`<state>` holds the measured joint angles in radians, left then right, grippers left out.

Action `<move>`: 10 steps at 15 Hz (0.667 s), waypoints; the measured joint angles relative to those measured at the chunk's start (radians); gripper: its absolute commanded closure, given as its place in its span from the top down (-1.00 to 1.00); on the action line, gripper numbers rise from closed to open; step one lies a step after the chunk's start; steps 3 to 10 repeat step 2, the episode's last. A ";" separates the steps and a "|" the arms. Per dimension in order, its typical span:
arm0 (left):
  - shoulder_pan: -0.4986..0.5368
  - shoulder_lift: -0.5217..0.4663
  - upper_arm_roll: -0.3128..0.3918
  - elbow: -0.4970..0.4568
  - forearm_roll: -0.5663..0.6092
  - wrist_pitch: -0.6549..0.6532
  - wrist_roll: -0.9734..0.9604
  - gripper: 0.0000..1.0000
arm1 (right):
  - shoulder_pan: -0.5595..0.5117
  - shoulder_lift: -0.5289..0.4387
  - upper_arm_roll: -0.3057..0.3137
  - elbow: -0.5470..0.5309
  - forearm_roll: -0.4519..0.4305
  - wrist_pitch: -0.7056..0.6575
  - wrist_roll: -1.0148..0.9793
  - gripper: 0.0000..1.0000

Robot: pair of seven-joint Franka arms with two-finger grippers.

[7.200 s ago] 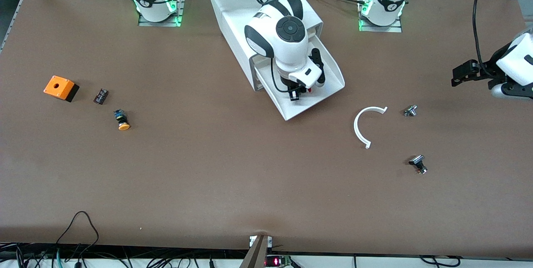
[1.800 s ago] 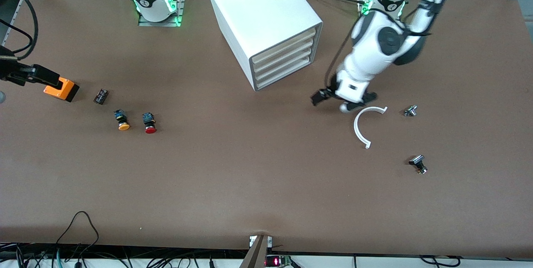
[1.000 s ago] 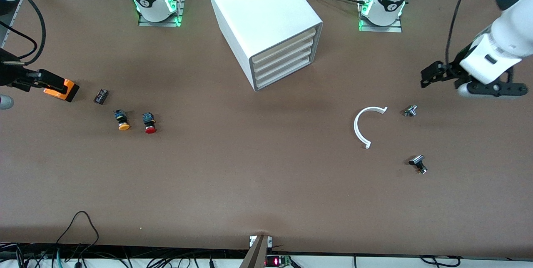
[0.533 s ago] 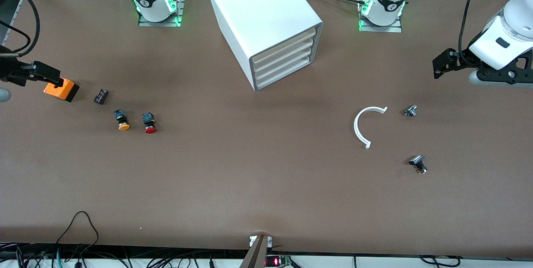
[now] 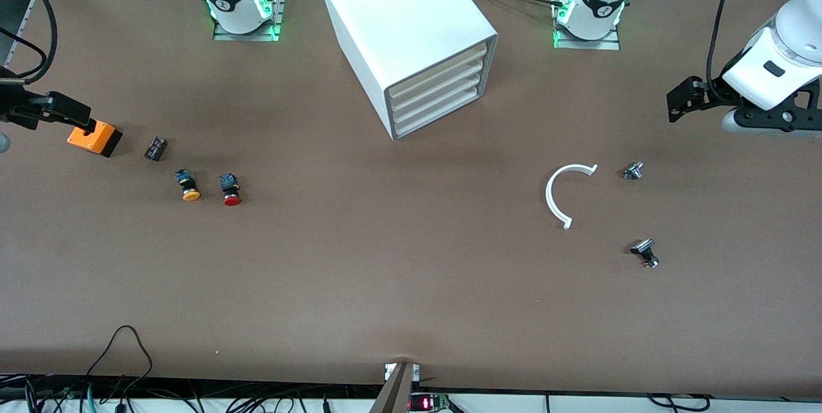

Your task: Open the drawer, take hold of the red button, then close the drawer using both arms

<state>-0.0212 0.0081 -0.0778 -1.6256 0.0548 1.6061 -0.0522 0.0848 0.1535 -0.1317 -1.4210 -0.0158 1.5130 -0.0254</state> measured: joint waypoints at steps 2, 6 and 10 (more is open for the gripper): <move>0.002 0.000 0.001 0.000 0.000 -0.001 0.000 0.99 | 0.000 0.000 -0.001 -0.001 0.000 0.003 -0.008 1.00; 0.002 0.000 0.001 0.000 0.000 -0.001 0.000 0.99 | 0.000 0.000 -0.001 -0.001 0.000 0.003 -0.008 1.00; 0.002 0.000 0.001 0.000 0.000 -0.001 0.000 0.99 | 0.000 0.000 -0.001 -0.001 0.000 0.003 -0.008 1.00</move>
